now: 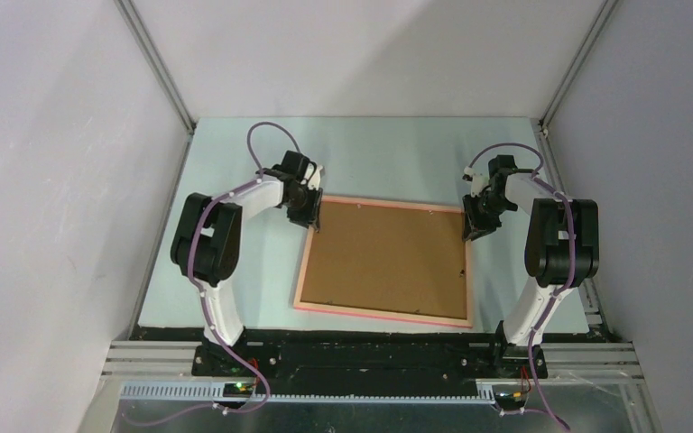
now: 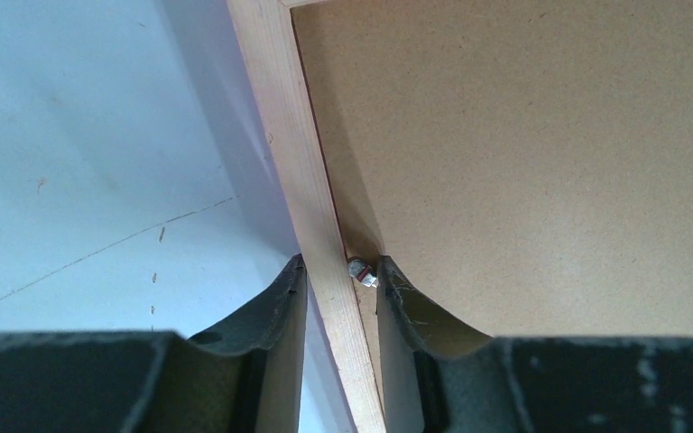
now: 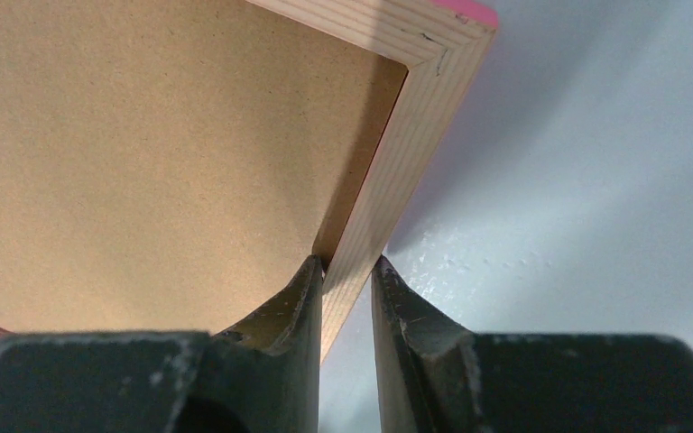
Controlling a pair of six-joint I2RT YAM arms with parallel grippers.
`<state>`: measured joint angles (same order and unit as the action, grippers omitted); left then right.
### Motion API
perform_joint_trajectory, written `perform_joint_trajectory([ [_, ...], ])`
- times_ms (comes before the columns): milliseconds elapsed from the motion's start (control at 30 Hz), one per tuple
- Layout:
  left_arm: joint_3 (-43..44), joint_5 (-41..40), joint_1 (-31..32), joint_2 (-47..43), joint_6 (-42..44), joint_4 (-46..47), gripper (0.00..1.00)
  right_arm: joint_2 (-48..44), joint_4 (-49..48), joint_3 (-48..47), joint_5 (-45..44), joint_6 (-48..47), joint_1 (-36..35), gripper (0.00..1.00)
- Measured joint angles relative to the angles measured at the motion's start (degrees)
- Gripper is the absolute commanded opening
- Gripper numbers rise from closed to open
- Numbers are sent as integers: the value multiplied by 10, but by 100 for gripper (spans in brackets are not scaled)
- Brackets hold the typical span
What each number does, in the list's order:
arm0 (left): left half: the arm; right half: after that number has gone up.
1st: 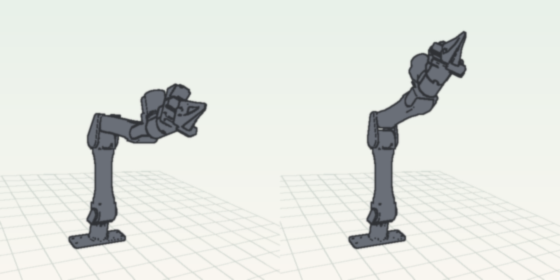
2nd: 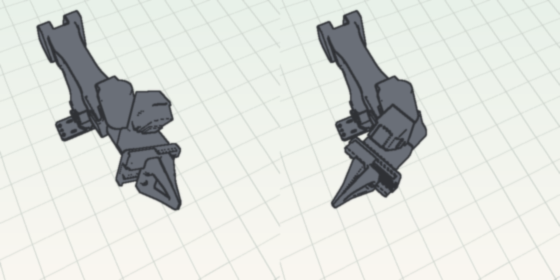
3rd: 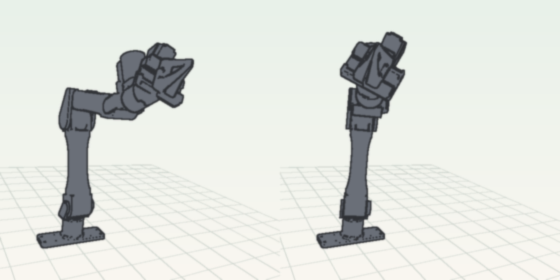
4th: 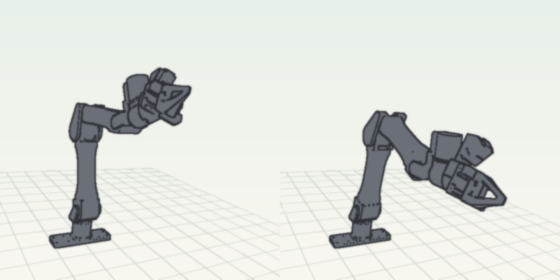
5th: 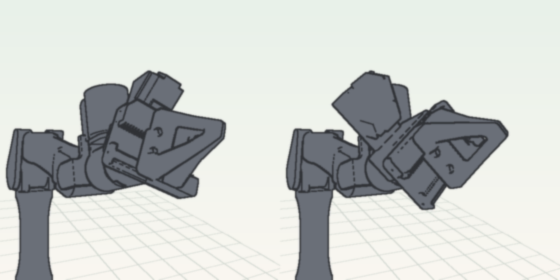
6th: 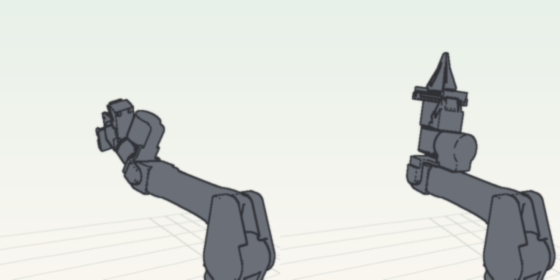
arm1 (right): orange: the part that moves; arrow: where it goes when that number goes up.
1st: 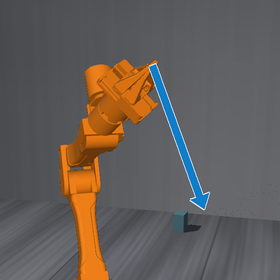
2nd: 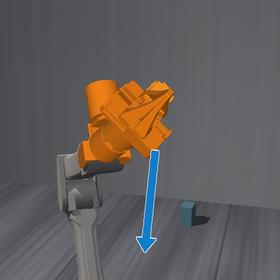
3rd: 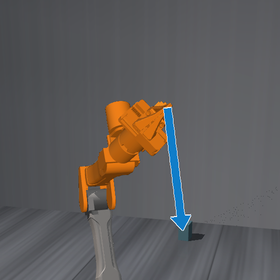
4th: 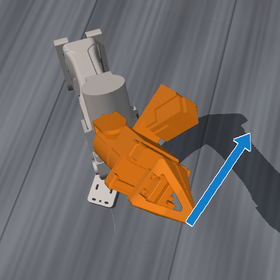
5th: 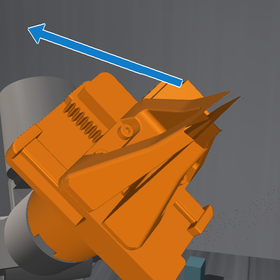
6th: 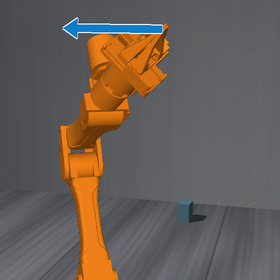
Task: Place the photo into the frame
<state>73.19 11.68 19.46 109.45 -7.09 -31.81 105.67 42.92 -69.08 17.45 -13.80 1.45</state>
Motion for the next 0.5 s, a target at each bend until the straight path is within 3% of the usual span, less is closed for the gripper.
perform_joint_trajectory([
  [500, -45, 8, 0, -33, 7, 9, 0, 1, 3, 0, 5, 0, 0, 0],
])
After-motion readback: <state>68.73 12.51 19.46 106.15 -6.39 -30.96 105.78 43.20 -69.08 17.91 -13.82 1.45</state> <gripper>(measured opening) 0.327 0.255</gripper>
